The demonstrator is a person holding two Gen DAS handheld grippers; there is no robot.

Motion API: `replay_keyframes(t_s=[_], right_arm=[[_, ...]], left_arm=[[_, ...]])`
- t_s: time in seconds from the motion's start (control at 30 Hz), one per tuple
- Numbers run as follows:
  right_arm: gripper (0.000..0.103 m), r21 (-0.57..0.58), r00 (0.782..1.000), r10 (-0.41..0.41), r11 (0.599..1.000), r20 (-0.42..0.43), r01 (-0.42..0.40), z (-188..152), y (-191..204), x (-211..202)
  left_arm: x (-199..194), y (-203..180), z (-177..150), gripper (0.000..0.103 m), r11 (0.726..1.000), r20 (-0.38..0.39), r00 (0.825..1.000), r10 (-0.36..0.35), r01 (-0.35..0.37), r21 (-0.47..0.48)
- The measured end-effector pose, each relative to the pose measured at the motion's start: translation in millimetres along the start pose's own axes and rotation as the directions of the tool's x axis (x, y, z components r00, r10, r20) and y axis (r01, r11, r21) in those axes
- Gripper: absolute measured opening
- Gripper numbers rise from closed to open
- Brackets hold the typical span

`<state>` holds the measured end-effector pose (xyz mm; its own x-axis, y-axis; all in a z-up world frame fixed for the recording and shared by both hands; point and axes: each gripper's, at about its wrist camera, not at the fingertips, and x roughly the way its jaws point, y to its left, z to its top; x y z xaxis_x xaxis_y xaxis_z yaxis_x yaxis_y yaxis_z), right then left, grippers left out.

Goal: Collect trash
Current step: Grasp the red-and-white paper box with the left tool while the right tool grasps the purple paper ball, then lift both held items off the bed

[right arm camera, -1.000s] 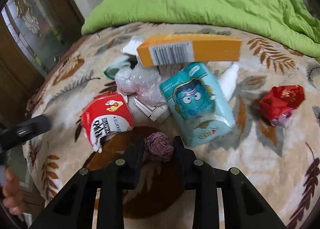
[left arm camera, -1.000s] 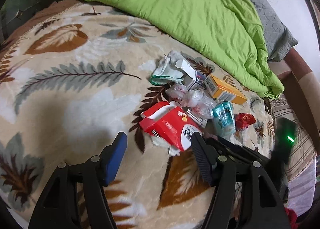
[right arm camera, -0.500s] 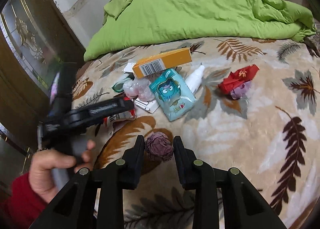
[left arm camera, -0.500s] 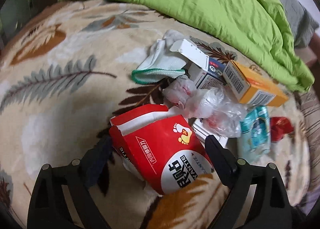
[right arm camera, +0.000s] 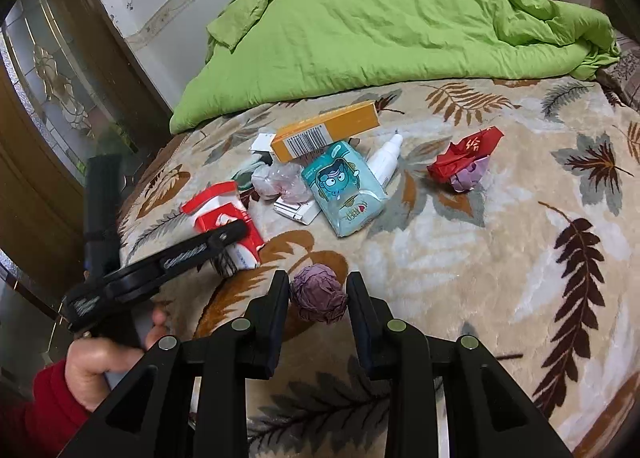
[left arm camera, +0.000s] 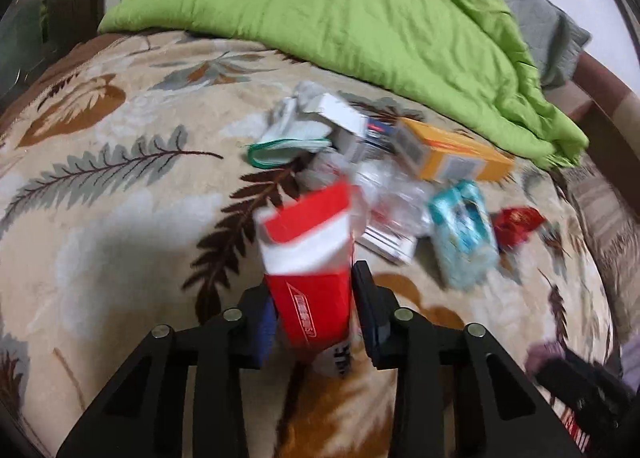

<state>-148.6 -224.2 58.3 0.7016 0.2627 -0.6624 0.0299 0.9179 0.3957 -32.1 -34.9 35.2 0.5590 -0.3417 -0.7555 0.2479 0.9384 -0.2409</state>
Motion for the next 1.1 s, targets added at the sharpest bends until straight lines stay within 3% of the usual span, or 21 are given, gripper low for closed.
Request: replay_keyframes(t_s=[0.2, 0.53, 1.1], right_arm=[[0.032, -0.026, 0.999, -0.018, 0.999, 0.026, 0.019, -6, 7, -12], [0.032, -0.048, 0.997, -0.039, 0.998, 0.065, 0.042, -18, 8, -32], [0.032, -0.040, 0.996, -0.057, 0.997, 0.075, 0.060, -26, 7, -37]], left_arm=[[-35, -12, -21, 0.032, 0.998, 0.032, 0.998, -0.051, 0.050, 0.027], [-79, -41, -59, 0.033, 0.988, 0.158, 0.987, -0.012, -0.013, 0.157], [-103, -62, -74, 0.033, 0.970, 0.186, 0.982, 0.018, -0.062, 0.233]])
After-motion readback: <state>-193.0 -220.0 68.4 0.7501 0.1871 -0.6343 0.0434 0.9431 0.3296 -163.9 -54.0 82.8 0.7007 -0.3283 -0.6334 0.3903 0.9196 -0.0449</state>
